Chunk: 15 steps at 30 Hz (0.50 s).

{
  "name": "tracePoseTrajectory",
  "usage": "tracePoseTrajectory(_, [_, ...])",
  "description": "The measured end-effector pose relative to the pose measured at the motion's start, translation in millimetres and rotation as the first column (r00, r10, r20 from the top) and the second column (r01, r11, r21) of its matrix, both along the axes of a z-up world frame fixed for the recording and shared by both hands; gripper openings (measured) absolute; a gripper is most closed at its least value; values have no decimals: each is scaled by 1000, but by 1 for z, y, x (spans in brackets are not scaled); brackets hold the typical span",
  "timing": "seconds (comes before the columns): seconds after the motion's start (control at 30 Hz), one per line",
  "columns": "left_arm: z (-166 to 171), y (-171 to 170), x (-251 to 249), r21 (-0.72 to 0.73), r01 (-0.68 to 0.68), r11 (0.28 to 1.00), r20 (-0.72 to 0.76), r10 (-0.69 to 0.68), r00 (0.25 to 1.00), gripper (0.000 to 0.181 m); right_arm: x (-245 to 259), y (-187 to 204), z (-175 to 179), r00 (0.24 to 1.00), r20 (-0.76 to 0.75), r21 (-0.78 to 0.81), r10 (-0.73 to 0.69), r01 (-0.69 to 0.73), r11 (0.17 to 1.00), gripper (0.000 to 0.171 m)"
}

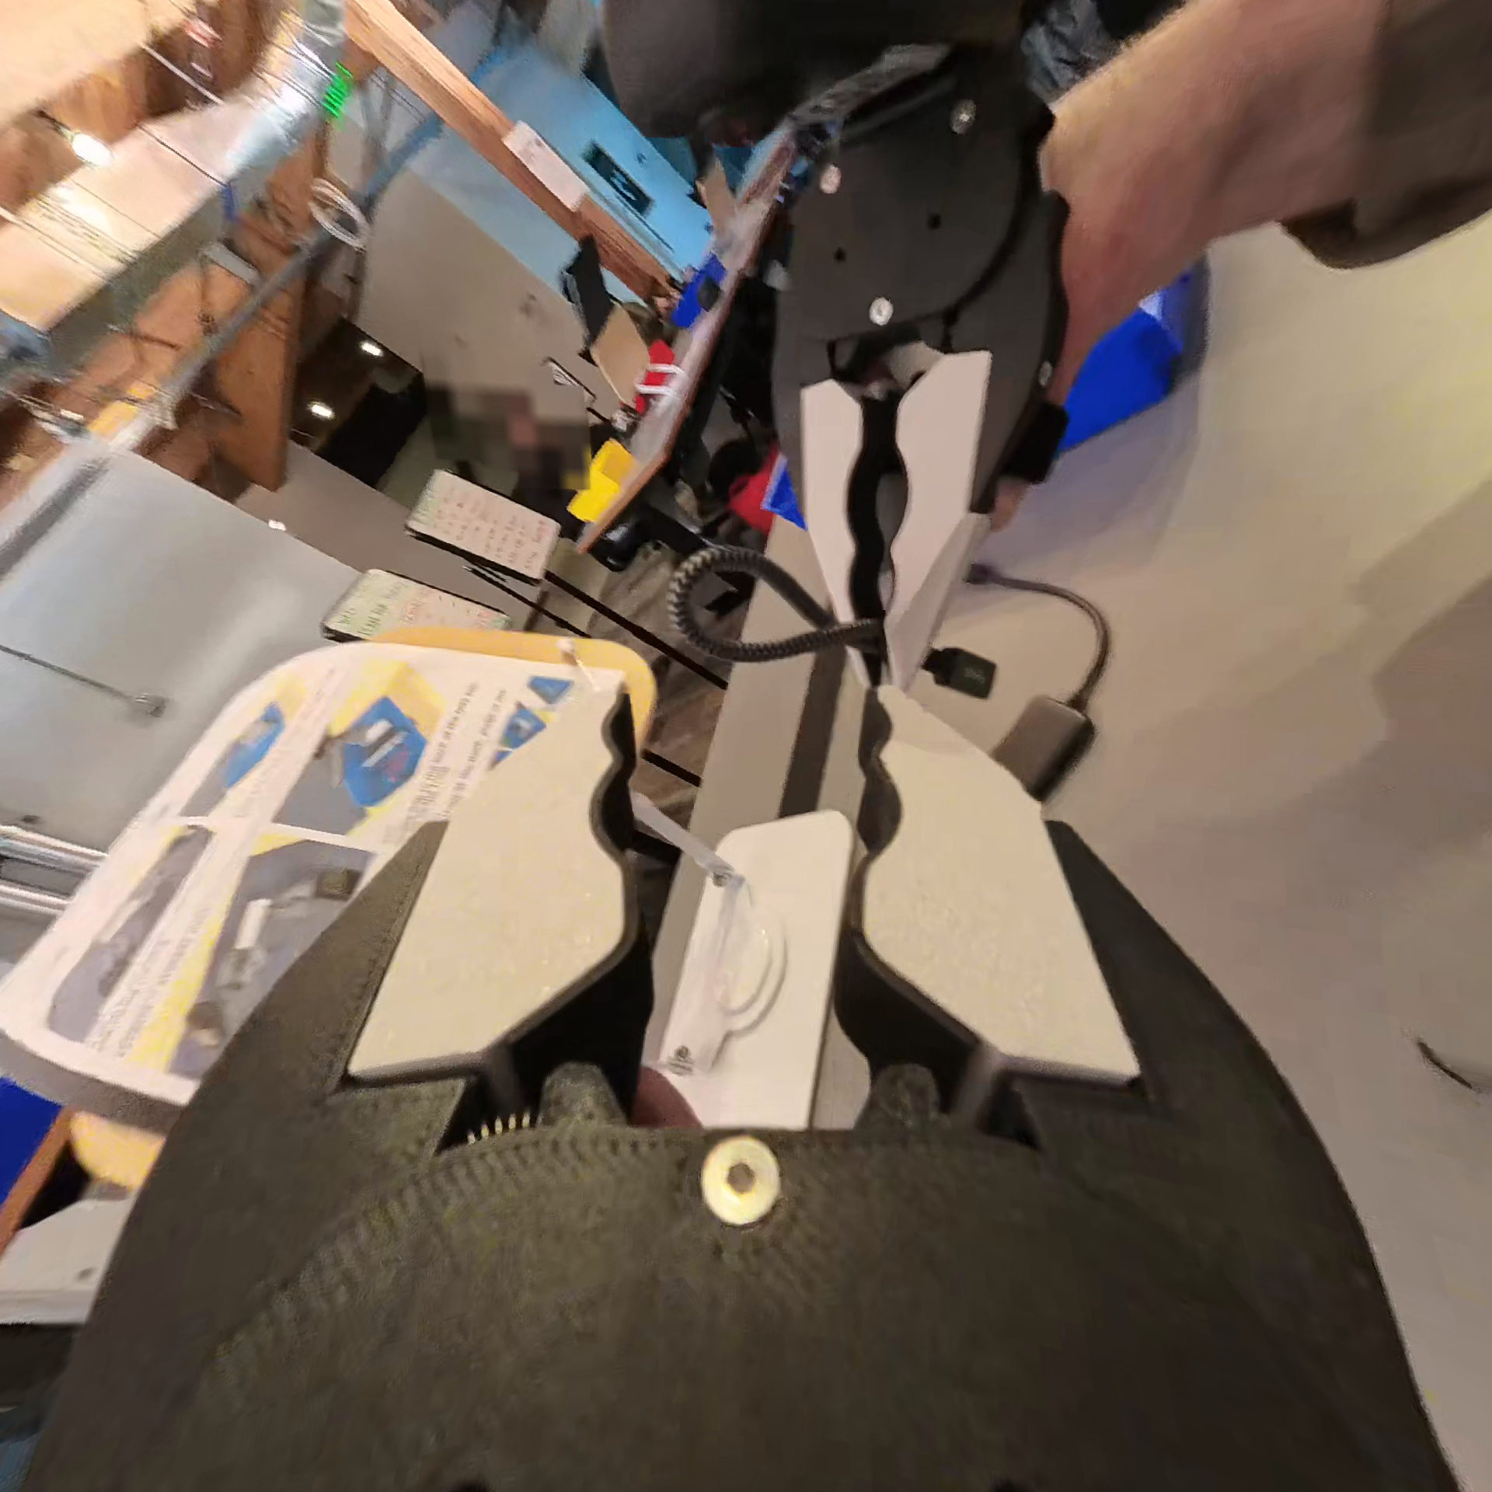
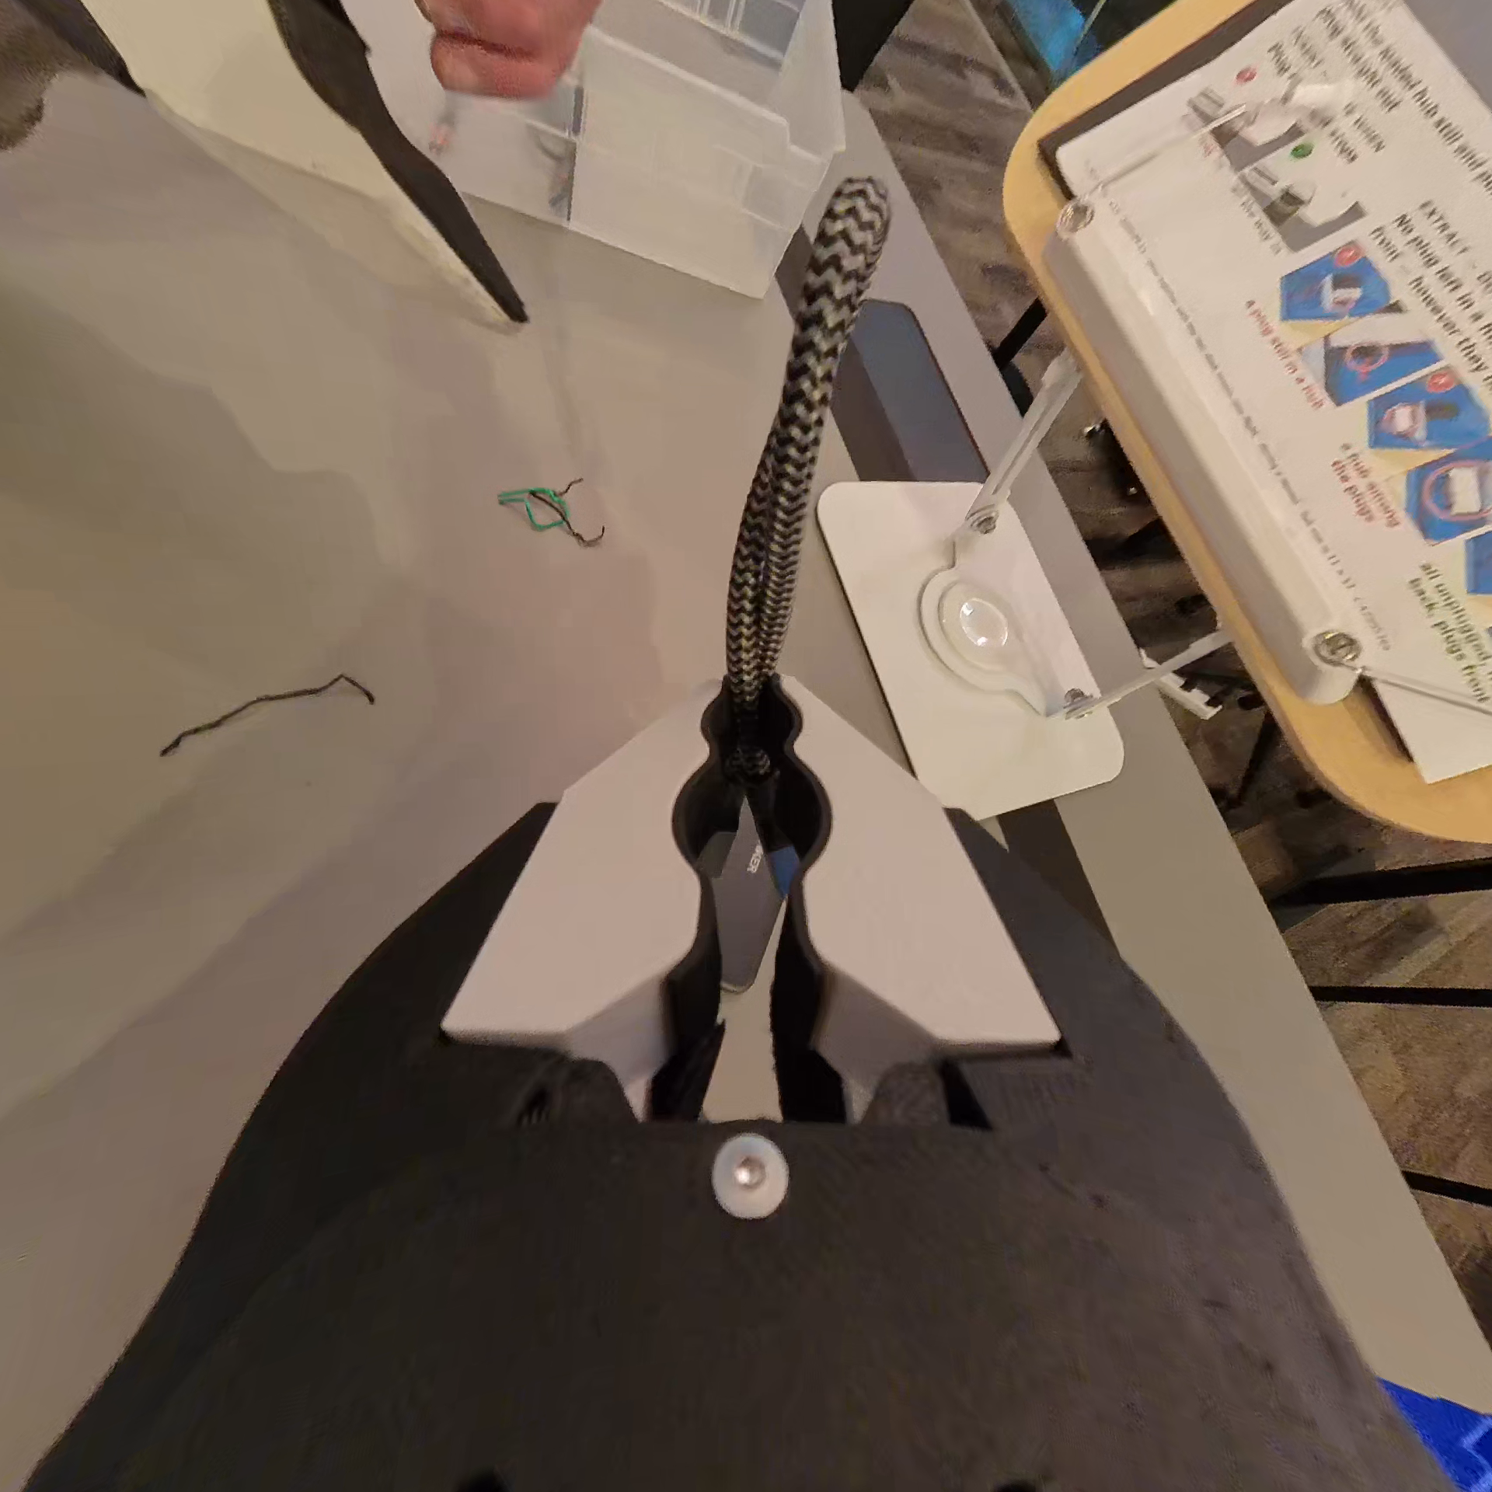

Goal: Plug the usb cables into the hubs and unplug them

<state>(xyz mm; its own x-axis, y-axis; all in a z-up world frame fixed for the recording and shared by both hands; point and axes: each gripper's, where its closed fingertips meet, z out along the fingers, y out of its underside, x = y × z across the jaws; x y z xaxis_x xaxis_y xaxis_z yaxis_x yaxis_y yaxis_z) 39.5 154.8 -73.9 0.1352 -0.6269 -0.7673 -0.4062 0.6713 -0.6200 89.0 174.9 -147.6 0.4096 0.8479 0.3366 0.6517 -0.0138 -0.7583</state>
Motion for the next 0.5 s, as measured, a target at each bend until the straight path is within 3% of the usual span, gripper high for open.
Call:
tracePoseTrajectory(0.17, [-52,-20,-3,-169,61,984,-273,-107,956,53,10,6,-20,1000,7,-54,6,-6,999,2])
tracePoseTrajectory(0.27, [-87,-24,-19,-136,43,990,-421,-97,902,55,11,6,-25,1000,1,-69,31,-31,997,2])
tracePoseTrajectory(0.4, [-89,1,-36,94,-40,995,-351,71,934,61,5,-1,-32,997,-1,-108,75,-74,991,3])
tracePoseTrajectory(0.5, [-66,0,-30,360,-43,932,-267,147,952,69,-8,-15,-41,989,-25,-196,146,-148,969,3])
